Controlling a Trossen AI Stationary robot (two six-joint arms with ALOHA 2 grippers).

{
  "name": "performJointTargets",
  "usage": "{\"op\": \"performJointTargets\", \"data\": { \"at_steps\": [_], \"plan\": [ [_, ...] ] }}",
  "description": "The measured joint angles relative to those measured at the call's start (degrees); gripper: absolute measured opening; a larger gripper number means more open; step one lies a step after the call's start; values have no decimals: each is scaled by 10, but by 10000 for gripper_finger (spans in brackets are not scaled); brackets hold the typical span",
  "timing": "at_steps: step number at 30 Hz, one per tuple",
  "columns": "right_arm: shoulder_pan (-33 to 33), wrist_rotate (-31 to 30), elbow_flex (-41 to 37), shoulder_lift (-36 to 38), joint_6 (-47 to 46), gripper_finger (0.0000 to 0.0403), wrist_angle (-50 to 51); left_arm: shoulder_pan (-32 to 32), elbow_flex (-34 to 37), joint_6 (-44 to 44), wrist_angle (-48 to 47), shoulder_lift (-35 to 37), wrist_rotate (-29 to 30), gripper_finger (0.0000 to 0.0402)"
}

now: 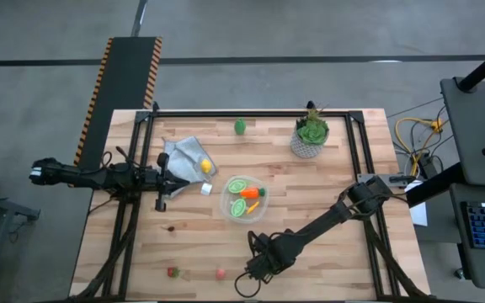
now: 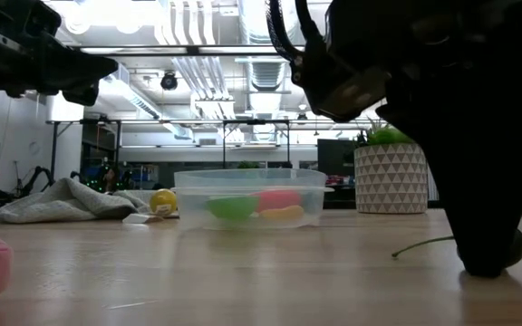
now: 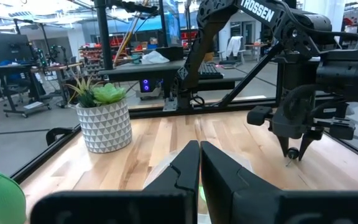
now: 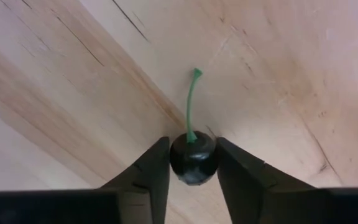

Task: Pick and placing Produce into tupperware
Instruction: Put the black cherry into the transparent bin

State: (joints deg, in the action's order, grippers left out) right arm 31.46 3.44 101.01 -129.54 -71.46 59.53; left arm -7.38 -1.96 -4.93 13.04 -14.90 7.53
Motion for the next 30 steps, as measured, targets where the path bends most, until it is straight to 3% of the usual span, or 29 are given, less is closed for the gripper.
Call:
{"op": "performJointTargets", "data": {
  "at_steps": [22,30],
  "plan": [
    [0,32,3,0,44,93,-17,0,0,0,0,0,0,0],
    [-2,-4,46,2,65,93,-20,0,0,0,0,0,0,0]
  ]
}}
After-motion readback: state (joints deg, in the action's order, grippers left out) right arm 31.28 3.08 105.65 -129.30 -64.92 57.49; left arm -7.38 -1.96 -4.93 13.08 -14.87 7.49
